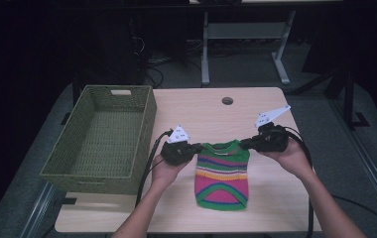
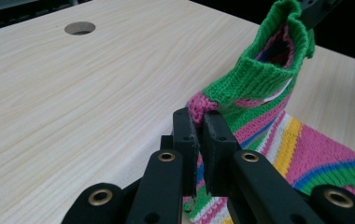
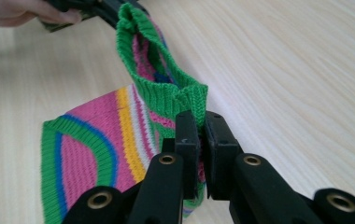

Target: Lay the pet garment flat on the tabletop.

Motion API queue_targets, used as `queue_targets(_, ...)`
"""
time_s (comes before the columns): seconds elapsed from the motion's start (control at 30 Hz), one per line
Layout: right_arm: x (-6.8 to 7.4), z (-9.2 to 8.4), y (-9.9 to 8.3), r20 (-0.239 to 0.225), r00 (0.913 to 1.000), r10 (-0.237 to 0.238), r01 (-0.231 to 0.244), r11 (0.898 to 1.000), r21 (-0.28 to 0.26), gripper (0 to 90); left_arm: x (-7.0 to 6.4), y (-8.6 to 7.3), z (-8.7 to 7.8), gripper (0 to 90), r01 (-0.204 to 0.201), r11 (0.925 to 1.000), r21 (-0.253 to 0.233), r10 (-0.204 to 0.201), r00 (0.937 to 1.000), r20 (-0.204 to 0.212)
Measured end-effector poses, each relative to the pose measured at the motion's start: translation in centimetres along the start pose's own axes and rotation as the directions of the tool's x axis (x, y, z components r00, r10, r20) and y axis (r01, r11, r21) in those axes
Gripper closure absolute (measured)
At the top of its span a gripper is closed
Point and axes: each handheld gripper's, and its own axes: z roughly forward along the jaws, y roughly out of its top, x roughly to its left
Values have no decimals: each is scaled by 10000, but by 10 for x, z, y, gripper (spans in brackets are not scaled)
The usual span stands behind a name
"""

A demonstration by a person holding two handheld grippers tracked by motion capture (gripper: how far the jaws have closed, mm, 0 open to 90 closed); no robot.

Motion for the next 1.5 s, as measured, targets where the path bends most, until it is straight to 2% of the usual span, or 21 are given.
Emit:
queue_targets(0.03,-3,1,0,71,10000,67,-67,10000,-33,848,2,1,4,848,20,10000,58,-18,9996,-280)
queue_targets(0.07,-3,1,0,71,10000,67,-67,10000,-33,848,2,1,4,844,20,10000,58,-18,9996,-280)
queue_targets(0.1,-7,3,2,168,9997,159,-158,9999,-70,847,5,2,7,844,30,10000,86,-26,9989,-469)
queue_targets(0.13,-22,10,9,661,9971,379,-373,9993,-104,840,8,3,11,778,129,9999,-28,-131,9960,-885)
queue_targets(0.17,-22,10,9,661,9971,379,-373,9993,-104,825,10,3,13,778,248,9996,-127,-262,9926,-1189)
queue_targets(0.2,-38,17,18,1460,9863,769,-749,9970,-194,701,19,5,18,689,800,9964,-288,-833,9867,-1398)
queue_targets(0.23,-38,17,18,1460,9863,769,-749,9970,-194,701,19,5,18,661,800,9964,-288,-833,9867,-1398)
queue_targets(0.27,-42,18,20,1836,9788,909,-880,9958,-235,682,23,6,19,661,1055,9938,-349,-1096,9825,-1507)
queue_targets(0.3,-49,20,22,1951,9742,1138,-1060,9931,-500,621,25,6,20,645,1176,9924,-351,-1217,9798,-1586)
queue_targets(0.33,-59,23,21,1989,9668,1602,-1445,9853,-911,580,26,6,20,645,1226,9918,-371,-1270,9792,-1584)
queue_targets(0.37,-61,25,19,1995,9650,1702,-1552,9839,-886,576,26,6,20,645,1237,9918,-324,-1272,9800,-1528)
queue_targets(0.4,-61,25,19,1995,9650,1702,-1552,9839,-886,576,26,6,20,639,1237,9918,-324,-1272,9800,-1528)
queue_targets(0.5,-66,32,6,1774,9655,1905,-1868,9817,-374,535,21,6,20,629,1045,9943,-217,-1065,9849,-1364)
queue_targets(0.6,-68,33,-4,1484,9609,2337,-2279,9721,-552,524,18,6,18,621,1060,9940,-262,-1085,9861,-1260)
queue_targets(0.7,-67,32,-11,1271,9614,2439,-2391,9696,-525,509,14,6,17,616,952,9952,-218,-971,9889,-1128)
queue_targets(0.87,-66,29,-18,1031,9640,2452,-2418,9693,-448,491,10,5,17,606,839,9963,-165,-852,9913,-1002)
queue_targets(0.9,-65,26,-22,851,9623,2584,-2543,9655,-561,489,8,3,16,603,885,9959,-182,-898,9916,-934)
queue_targets(1.03,-64,22,-30,601,9604,2719,-2685,9614,-593,489,8,0,15,595,854,9963,-49,-855,9926,-864)
queue_targets(1.23,-59,19,-38,363,9629,2672,-2660,9633,-359,493,8,-4,13,595,913,9958,15,-908,9926,-803)
queue_targets(1.43,-57,16,-45,157,9613,2751,-2740,9605,-490,486,3,-8,12,560,919,9958,-43,-920,9930,-744)
queue_targets(1.5,-56,13,-49,58,9634,2682,-2674,9619,-564,479,3,-9,10,545,954,9954,-68,-956,9932,-670)
